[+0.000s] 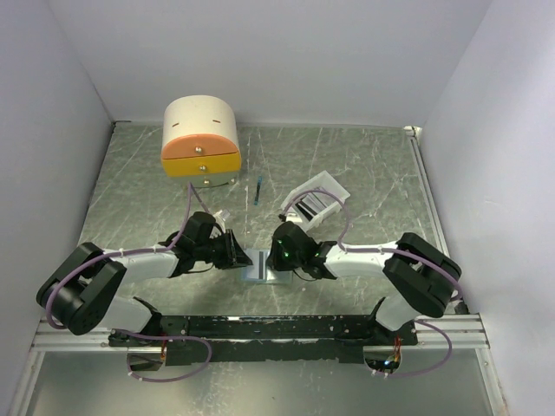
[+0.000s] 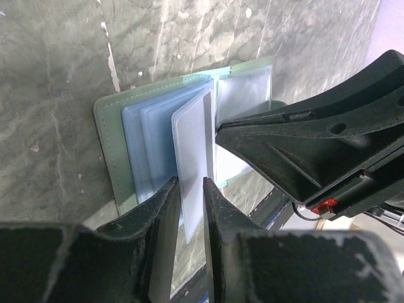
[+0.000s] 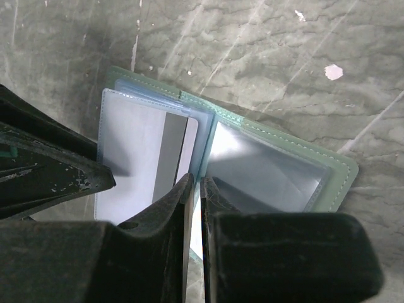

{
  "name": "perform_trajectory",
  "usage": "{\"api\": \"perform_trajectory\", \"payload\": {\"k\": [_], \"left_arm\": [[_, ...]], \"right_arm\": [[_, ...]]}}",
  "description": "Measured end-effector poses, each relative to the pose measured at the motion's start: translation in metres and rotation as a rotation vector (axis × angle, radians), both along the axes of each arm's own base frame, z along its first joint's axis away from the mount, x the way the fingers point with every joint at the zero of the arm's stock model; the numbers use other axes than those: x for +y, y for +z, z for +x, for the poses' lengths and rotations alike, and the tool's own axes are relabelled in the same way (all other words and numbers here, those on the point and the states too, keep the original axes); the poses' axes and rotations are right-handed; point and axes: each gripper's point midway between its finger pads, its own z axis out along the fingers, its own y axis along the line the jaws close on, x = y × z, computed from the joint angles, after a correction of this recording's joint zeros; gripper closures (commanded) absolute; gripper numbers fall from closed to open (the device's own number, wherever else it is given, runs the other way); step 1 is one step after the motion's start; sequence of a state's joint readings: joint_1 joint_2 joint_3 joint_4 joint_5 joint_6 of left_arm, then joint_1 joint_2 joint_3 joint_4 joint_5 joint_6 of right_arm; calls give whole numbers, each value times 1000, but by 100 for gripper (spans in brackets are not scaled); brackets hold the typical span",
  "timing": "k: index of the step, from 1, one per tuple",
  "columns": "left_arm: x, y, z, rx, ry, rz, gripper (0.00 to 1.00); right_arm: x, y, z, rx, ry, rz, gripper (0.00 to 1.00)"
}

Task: Put the credit cards into the card holder
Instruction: Turn over the credit card in the card holder.

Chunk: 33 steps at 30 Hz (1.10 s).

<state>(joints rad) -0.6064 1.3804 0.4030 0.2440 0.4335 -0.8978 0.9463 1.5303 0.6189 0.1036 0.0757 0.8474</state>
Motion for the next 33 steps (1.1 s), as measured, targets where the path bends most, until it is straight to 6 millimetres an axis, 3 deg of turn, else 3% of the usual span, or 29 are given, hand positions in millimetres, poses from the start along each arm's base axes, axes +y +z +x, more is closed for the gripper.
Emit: {"api": "perform_trajectory", "payload": {"k": [11,20,33], "left_arm": [[-5,6,0,-11,-15,-13,66],[-16,20,2,-43,-38,-40,65],[-37,22,-2,-33,-88,-64,63]], "right_arm": [[2,5,-1,-14,3,9,90],[-10,31,7,-94,-31,9,90],[-40,20,6,-112,-92,-87,91]]}}
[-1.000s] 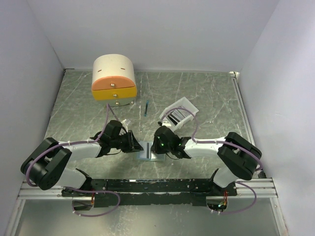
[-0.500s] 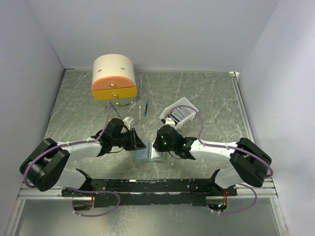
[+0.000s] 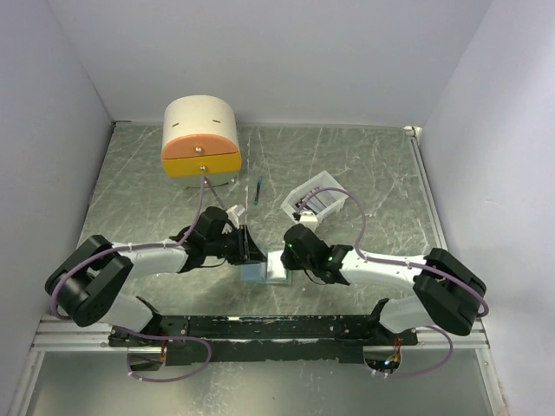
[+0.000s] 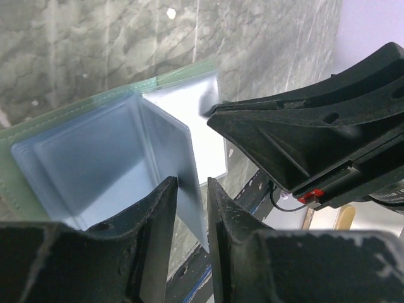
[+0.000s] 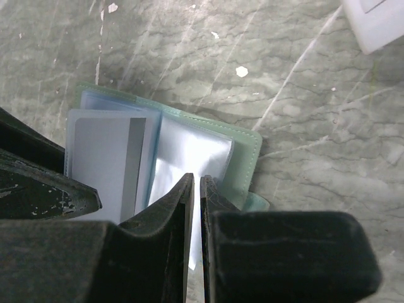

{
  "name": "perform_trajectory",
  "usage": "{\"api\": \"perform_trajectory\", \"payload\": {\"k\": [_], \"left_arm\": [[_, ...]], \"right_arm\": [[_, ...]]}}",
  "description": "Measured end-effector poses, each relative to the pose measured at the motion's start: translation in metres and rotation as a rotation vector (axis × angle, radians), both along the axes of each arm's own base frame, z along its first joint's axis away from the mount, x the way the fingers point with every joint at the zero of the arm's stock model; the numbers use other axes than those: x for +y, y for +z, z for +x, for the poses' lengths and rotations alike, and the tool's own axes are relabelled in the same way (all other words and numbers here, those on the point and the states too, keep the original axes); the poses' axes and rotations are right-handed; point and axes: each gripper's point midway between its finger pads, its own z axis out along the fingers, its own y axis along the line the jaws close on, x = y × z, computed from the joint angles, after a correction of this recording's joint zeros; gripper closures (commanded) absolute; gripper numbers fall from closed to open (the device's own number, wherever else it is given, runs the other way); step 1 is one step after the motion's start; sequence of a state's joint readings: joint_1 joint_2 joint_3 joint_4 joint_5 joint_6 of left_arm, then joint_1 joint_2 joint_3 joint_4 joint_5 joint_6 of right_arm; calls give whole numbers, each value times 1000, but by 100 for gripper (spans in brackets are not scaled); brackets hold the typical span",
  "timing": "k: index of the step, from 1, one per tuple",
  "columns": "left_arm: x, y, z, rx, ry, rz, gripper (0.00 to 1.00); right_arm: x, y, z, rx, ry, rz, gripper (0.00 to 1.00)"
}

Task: Put the credit cards into the card holder
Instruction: Turn over the credit card in the card holder.

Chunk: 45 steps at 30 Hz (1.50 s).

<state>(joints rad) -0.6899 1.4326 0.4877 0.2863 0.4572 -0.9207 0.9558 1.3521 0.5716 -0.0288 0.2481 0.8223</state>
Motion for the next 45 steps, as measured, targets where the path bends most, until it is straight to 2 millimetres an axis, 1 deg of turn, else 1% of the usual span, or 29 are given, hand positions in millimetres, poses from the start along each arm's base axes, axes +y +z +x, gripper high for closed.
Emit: {"api": "perform_trajectory", "payload": {"k": [5,11,16,21,25,28,31,33,38,41,43,45], "left_arm": [[-9,5,2,-10,-15,-12,59],[-20,11,7,-24,-32,-22,58],[-24,5,6,-7,-43,-10,59],[-26,-3,5,11,-51,4,61],[-28,-1,7,2,-57,4,63],[-30,0,9,-7,-62,6,64],[-28,0,10,-15,-58,18,65],[-25,-1,11,-19,-45,36,64],[-18,15,17,-85,-13,43,64],[-17,14,16,-93,-18,53,64],[-14,10,14,-86,-20,63,64],[-10,5,11,-77,-19,80,62]], "right_arm": [[-9,0,1,-16,-28,-14,91],[-19,1,-1,-27,-52,-21,91],[-25,2,-2,-32,-68,-24,91],[-29,5,-1,-39,-82,-25,91],[-33,5,-1,-42,-91,-34,89],[-33,11,0,-49,-88,-34,86],[-28,25,5,-74,-80,-18,81],[-23,40,11,-110,-71,-4,80],[-17,76,29,-217,-41,-3,75],[-18,102,49,-284,-41,-12,69],[-22,121,69,-330,-49,-28,66],[-27,132,91,-360,-59,-64,65]]}}
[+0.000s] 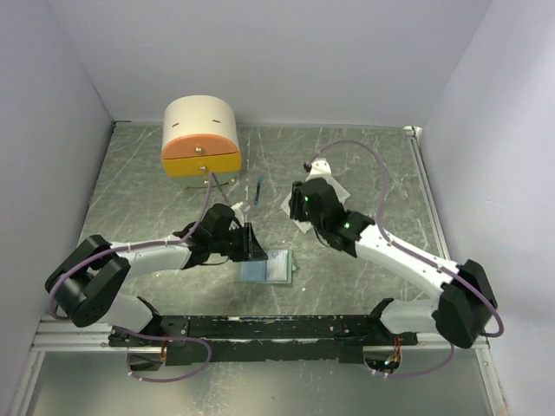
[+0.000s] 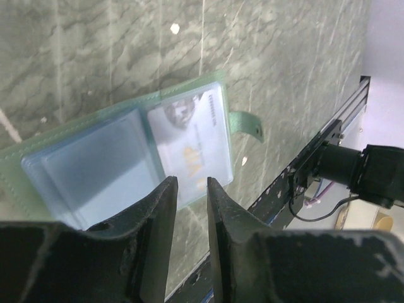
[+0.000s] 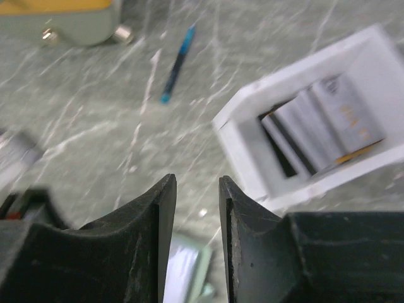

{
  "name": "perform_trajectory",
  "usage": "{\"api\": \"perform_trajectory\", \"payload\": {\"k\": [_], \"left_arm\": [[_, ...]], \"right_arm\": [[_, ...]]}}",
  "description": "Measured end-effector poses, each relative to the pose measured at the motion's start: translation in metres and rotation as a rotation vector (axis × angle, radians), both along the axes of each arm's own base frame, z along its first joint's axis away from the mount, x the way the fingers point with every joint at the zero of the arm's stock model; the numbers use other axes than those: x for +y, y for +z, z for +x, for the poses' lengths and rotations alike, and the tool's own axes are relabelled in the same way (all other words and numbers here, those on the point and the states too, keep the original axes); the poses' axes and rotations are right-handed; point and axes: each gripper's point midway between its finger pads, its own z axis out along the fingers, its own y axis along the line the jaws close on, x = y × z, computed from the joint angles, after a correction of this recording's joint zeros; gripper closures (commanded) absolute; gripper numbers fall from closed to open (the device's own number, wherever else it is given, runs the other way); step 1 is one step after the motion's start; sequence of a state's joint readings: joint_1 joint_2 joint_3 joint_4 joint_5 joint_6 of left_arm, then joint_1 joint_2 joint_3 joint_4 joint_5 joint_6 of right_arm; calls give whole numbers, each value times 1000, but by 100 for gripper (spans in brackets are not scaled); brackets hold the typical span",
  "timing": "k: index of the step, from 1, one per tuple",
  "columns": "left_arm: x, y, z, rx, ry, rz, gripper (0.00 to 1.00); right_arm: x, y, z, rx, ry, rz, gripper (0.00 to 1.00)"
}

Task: Put the credit cards into the card holder
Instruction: Turn over the credit card in the card holder, then pick up the credit card from the storage box.

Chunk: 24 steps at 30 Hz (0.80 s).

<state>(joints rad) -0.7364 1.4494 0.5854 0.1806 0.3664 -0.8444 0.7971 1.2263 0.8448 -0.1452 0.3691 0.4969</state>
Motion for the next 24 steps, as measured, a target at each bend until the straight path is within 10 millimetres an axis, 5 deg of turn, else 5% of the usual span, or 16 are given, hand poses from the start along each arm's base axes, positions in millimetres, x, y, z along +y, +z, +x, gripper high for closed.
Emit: {"api": "perform_trajectory", "payload": {"k": [5,12,24], "left_arm": [[12,4,-6,-20,6,32,60],[32,43,-8,-145,31,42,60],[75,128,-2,-382,141,85,58]], "right_arm": [[-22,2,52,-25,-49,-175,65],[-47,-26,103,2,-72,-476,62],[-77,-95,110,140,11,-774,59]]}}
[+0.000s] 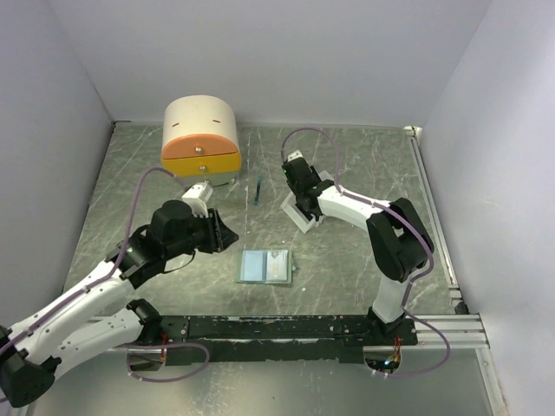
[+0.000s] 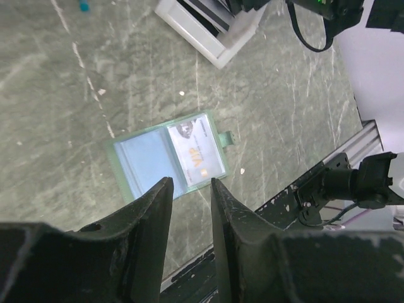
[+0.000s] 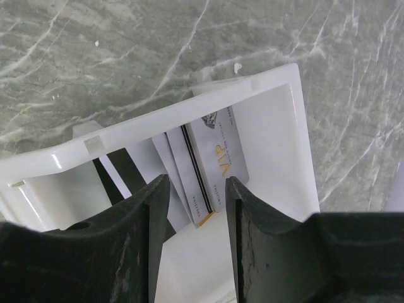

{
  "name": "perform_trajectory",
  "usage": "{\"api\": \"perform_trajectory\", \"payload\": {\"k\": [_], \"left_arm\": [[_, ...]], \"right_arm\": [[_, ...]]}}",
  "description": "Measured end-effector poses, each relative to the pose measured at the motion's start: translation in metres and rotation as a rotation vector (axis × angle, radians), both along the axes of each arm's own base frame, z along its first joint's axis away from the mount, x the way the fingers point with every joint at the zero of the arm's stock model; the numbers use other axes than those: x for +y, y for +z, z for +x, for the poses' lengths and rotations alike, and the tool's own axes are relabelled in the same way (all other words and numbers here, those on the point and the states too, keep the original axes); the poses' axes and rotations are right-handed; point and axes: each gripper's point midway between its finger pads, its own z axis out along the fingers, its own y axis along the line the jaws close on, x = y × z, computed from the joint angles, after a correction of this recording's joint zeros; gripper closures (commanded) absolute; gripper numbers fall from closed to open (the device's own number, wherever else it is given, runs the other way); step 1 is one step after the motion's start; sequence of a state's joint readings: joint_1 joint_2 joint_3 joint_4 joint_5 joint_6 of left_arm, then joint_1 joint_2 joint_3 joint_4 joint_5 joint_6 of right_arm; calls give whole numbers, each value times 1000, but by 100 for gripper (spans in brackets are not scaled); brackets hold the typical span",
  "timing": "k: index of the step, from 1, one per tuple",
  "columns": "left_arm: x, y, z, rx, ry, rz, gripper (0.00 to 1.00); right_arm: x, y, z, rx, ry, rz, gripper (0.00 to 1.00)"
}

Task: Put the credit cards into the card holder
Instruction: Pick up the credit card from the storage box.

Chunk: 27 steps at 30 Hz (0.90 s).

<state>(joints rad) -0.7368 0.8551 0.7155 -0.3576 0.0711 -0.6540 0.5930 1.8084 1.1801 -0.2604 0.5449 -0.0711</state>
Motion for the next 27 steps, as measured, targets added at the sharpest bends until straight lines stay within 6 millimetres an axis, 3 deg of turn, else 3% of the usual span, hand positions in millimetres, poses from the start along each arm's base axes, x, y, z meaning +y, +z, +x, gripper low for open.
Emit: {"api": "perform_trajectory", "payload": {"k": [4,11,17,23,27], "left_arm": [[18,16,-1,-60,53,10,58],[36,27,-1,-102,109,40,57],[42,25,-1,-99,128,69,57],[45,23,-1,-96,137,80,57],[47,23,-1,-94,141,85,57]], "right_arm": [[-1,-2,1,4,11,-15,61],[-1,-11,-1,26,32,-36,65],[6,-17,-2,34,55,-31,66],[7,-37,-5,75,69,-67,69],[7,-37,-3,66,67,-83,72]]}}
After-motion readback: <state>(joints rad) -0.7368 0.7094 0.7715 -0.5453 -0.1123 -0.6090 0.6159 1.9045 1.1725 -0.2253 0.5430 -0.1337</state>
